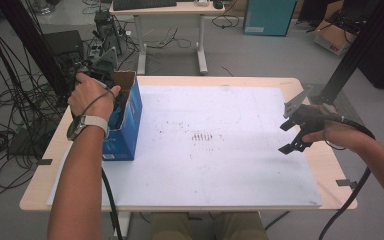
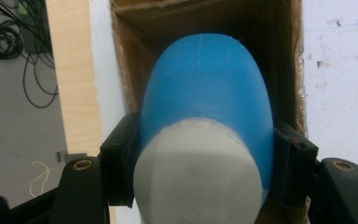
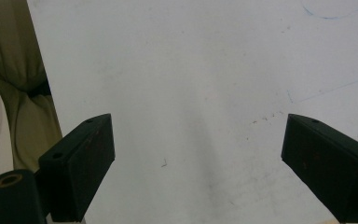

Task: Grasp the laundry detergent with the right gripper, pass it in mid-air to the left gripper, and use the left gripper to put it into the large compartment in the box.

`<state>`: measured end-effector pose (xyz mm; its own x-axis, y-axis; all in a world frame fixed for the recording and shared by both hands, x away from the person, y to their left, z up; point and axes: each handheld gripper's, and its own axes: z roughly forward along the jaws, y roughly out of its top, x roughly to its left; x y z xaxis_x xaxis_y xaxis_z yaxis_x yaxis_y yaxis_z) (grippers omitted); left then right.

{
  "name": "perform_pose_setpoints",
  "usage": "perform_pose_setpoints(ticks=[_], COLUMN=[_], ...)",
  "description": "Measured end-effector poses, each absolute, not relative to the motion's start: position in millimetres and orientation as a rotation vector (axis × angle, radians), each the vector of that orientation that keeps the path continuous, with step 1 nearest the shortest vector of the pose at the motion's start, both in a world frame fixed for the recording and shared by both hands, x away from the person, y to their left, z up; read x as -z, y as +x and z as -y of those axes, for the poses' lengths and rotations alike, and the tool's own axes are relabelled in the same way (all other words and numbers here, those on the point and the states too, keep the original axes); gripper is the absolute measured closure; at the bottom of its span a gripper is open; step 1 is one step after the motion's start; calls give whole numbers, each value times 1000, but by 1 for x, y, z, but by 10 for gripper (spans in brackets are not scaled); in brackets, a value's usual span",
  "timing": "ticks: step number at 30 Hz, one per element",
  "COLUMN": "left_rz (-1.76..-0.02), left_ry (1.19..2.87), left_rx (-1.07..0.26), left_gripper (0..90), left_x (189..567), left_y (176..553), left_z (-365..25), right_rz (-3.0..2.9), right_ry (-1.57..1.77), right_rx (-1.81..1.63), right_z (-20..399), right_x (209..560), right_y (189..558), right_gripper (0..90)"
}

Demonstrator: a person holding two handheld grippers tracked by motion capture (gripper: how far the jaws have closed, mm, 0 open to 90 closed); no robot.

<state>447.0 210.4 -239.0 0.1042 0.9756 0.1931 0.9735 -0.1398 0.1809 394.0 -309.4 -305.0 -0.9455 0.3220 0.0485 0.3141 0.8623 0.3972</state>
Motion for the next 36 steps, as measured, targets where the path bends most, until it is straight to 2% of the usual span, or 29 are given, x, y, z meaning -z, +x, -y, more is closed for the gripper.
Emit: perform_pose_setpoints(ticks=[13,36], left_rz=[-2057,-2053], left_ry=[2362,2378], left_rx=[-392,-384], left_gripper=[379,377], left_x=[266,266], left_y=[446,446], left_z=[-214,-212], right_rz=[-3013,-3012], right_ry=[530,518], right_rx=[-634,-615], right_z=[312,309], right_x=[307,307], right_y=[394,393], right_gripper=[95,95])
